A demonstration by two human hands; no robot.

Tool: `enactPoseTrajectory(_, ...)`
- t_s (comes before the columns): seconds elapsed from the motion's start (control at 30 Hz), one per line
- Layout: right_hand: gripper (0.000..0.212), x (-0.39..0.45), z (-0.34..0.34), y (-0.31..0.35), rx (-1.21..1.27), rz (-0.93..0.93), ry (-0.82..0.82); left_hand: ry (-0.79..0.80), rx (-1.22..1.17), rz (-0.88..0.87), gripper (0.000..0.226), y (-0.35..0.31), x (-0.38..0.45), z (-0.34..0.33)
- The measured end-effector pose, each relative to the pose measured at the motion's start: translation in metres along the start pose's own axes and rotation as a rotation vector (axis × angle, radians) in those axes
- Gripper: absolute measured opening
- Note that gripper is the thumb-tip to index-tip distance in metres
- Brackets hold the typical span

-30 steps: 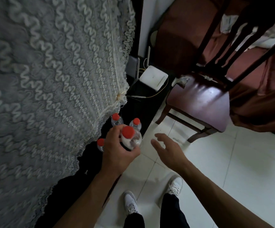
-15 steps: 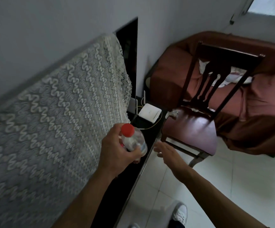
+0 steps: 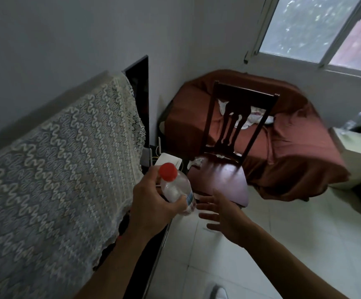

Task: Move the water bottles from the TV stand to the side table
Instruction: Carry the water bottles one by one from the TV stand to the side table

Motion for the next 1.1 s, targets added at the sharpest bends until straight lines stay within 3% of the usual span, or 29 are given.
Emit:
enactPoseTrajectory(0.43,0.062,-0.044,0.127,-0.013,0.201,-0.008,-0.026,0.223,-0.066,-0.128,0.063,-0.089,-0.026,-0.108)
enactPoseTrajectory(0.8,0.06,-0.082,0.319,-0.08,0.475,-0.062,-0.152,0.488,0.014,-0.254,0.066,-0.196,-0.111,-0.299)
enactPoseTrajectory(1.1,0.056,-0.13,0.464,-0.142,0.699,-0.093,-0.351,0.713,-0.068,-0.406,0.059,-0.28,-0.189,-0.436)
Point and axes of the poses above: each hand's wrist, its own x-axis towards the middle knuckle, its own z-axis out of the back of the hand, y = z × x, the point moved 8 cm from there along x, towards the middle knuckle, and after that the axes turned 8 degrees about -y, right-handed, at the moved point
